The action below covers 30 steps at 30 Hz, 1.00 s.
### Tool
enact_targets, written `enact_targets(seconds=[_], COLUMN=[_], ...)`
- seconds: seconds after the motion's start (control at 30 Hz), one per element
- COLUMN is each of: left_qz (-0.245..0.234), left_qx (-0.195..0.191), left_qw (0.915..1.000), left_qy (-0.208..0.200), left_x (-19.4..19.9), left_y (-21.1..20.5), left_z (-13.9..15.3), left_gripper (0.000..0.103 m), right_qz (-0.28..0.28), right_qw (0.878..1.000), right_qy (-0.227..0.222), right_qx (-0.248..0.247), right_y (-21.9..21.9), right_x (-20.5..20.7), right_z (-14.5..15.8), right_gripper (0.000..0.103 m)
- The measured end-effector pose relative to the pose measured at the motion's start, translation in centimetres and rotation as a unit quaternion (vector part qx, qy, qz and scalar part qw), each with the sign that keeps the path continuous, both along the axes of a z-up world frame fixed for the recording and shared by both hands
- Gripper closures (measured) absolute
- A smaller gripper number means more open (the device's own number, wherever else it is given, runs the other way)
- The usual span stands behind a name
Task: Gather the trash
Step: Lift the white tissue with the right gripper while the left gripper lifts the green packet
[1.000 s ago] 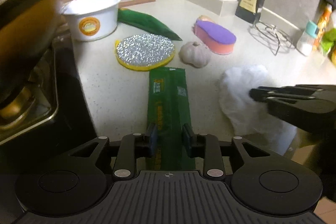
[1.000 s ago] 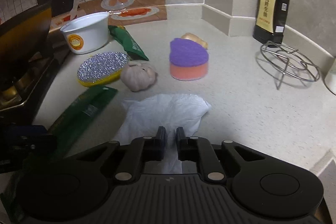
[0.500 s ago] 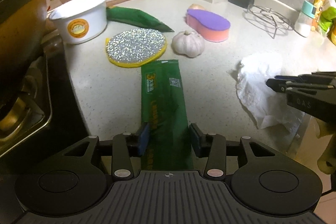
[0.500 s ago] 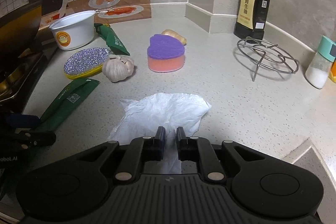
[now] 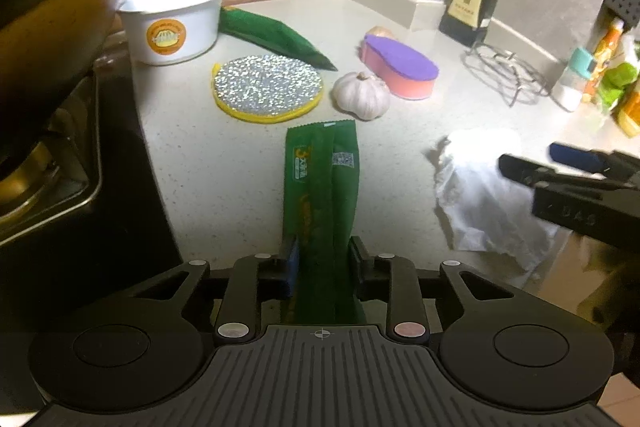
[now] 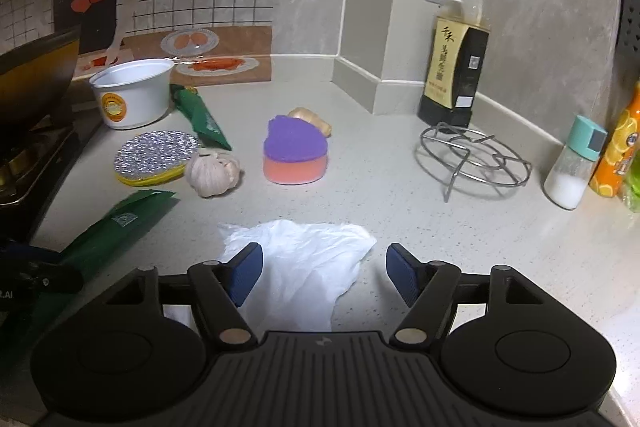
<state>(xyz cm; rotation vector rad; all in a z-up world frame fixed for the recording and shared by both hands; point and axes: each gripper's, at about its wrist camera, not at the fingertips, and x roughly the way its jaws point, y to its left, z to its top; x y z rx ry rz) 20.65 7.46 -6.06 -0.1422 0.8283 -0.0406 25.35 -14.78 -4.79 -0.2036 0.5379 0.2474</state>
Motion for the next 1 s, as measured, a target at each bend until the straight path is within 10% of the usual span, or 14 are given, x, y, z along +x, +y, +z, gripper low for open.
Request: enact_targets(seconds=[0.43, 0.87, 0.93, 1.0], left_qz=[0.009, -0.025, -0.034, -0.044], left_qx=[-0.039, -0.024, -0.022, -0.021], left_qw=[0.9989, 0.9990, 0.9988, 0.9983], left_qy=[-0.024, -0.028, -0.029, -0.030], left_x=[-1.8, -1.9, -1.9, -1.7], left_y=[1.1, 1.5, 1.5, 1.5], left_z=[1.2, 1.8, 1.9, 1.9], left_gripper=[0.081, 0.083, 0.083, 0.083], right_qz=[0.060, -0.034, -0.037, -0.039], right_qw=[0.997, 0.996, 0.995, 0.996], right_qy=[0.043, 0.071, 0.073, 0.073], right_qx=[0.009, 0.040, 0.050, 0.041], right_y=[2.8, 1.0, 0.8, 1.1], right_x=[0.2, 3.7, 3.6, 3.4], right_z=[-0.1, -2.0, -2.1, -2.2], right_gripper=[0.033, 0.032, 0.040, 0.078])
